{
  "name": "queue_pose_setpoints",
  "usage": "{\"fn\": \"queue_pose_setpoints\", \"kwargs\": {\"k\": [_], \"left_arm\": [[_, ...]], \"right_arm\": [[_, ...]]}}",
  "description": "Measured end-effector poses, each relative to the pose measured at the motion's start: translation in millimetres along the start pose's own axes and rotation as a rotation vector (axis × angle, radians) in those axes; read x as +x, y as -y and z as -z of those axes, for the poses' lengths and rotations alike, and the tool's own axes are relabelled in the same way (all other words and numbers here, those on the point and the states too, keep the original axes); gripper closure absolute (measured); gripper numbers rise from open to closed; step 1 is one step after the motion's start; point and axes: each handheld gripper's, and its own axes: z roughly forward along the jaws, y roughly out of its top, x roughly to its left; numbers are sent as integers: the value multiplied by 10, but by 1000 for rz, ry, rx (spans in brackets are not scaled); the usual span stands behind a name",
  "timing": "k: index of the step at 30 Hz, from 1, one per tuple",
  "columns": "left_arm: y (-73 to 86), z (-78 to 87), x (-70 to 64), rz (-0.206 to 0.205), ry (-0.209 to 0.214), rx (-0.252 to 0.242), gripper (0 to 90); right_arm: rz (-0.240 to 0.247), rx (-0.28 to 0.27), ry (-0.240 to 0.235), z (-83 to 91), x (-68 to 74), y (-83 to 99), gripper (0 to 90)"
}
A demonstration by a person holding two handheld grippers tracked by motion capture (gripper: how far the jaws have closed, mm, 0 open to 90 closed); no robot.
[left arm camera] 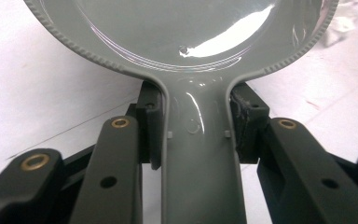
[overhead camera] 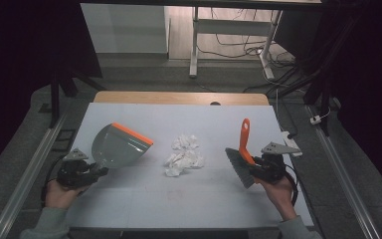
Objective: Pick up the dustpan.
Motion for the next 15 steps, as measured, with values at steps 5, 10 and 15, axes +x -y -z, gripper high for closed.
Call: {"fn": "queue_pose_setpoints", "kwargs": {"k": [5,10,15], "left_arm": [[-54,36,-67,-40,18,-1,619],[-66,83,-138,-63,42,-11,619],[-53,148,-179,-85,56,-13,619]], "right_arm": [[-1,-5,7,21,24,-7,703],[7,-5,10,38,64,-5,703],[17,1,1,8,88,-11,703]]}}
